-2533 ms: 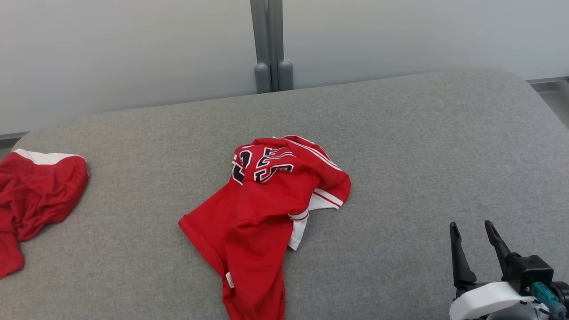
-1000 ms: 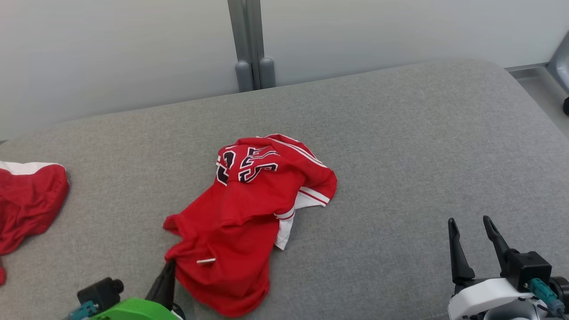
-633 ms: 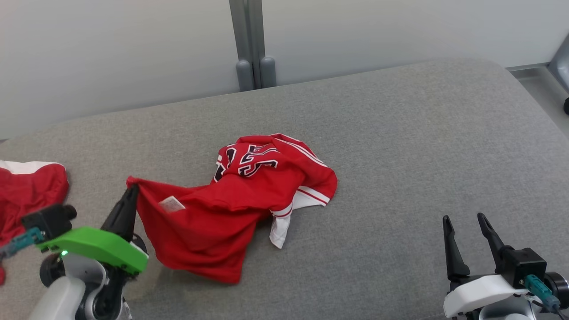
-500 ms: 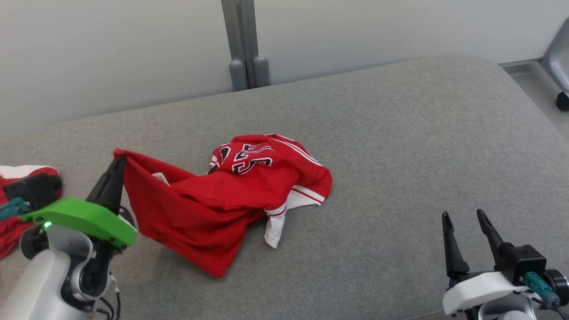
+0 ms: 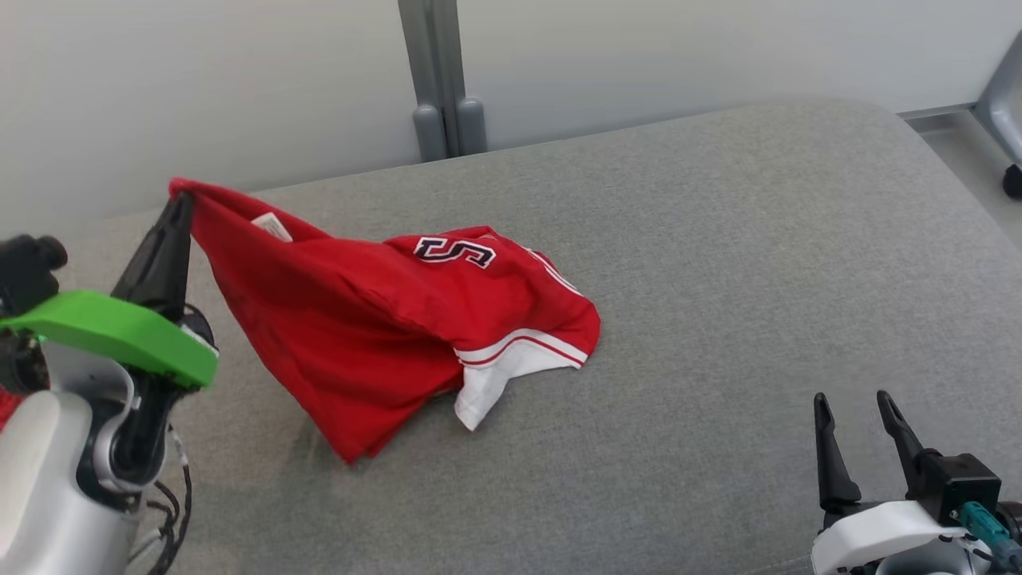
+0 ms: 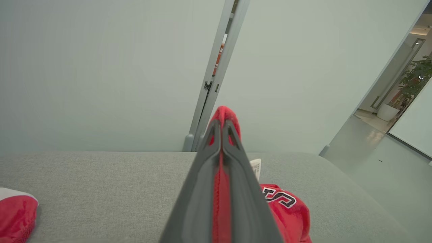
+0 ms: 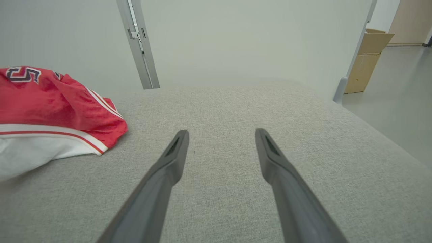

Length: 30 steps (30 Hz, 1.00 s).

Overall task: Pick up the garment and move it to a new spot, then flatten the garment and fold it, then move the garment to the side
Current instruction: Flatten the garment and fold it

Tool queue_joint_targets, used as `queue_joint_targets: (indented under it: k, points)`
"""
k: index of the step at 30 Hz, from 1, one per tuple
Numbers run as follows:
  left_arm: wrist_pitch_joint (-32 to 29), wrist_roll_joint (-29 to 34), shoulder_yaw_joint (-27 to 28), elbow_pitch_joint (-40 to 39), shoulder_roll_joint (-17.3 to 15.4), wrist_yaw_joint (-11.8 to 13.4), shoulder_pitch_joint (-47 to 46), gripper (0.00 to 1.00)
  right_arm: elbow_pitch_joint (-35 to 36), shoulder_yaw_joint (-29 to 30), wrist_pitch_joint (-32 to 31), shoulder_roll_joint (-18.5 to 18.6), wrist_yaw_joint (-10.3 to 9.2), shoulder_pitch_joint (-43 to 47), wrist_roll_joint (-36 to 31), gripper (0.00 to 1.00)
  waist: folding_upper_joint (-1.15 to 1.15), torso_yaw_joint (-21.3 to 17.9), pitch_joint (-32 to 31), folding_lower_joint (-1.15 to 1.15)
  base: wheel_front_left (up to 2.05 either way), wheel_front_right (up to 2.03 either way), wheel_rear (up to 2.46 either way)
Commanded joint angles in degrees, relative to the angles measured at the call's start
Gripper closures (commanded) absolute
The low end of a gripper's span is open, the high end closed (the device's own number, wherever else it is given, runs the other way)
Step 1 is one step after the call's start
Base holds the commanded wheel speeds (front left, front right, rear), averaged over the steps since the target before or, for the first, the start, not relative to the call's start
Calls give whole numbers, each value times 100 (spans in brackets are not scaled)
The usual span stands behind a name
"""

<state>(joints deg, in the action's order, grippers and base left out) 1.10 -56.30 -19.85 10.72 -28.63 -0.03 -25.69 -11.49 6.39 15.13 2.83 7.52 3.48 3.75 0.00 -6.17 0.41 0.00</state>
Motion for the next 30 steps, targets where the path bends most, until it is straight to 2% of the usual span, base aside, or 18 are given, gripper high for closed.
queue_joint_targets:
  k: [1, 7, 9, 12, 18, 22, 25, 26, 27, 30]
  points:
    - [41, -58, -28, -37, 12, -35, 375, 100, 6, -8, 3, 12, -6, 46, -18, 0, 0, 187, -44, 0, 0, 0, 0]
    - [59, -414, -351, -238, 182, -211, 1860, 100, -1, -49, 3, 15, -6, -11, 20, 0, 0, 479, -111, 0, 0, 0, 0]
    - [134, -406, -494, -151, 215, -230, 2337, 100, -7, -68, 3, 11, -6, -2, 24, 0, 0, 572, -123, 0, 0, 0, 0]
    - [272, -549, -621, 120, 437, -333, 2776, 100, -27, -83, 3, 12, -6, 55, 8, 0, 0, 726, -141, 0, 0, 0, 0]
    - [553, -596, -887, 1022, 742, -648, 2832, 100, -47, -112, 3, 14, -6, 54, -46, 0, 0, 920, -163, 0, 0, 0, 0]
    - [714, -745, -948, 1499, 937, -733, 2625, 100, -58, -128, 3, 14, -6, -1, -65, 0, 0, 951, -166, 0, 0, 0, 0]
    - [890, -697, -998, 1822, 872, -745, 2510, 99, -72, -175, 3, 12, -6, -17, -74, 0, 0, 920, -167, 0, 0, 0, 0]
    - [977, -669, -1019, 1928, 866, -749, 2485, 56, -70, -193, 3, 13, -6, -16, -67, 0, 0, 898, -167, 0, 0, 0, 0]
    - [1038, -673, -1027, 1972, 874, -750, 2476, 0, -68, -192, 3, 15, -6, -5, -56, 0, 0, 878, -168, 0, 0, 0, 0]
    - [1157, -836, -1036, 2005, 778, -751, 2569, 0, -64, -175, 3, 15, -6, 38, -33, 0, 0, 792, -172, 0, 0, 0, 0]
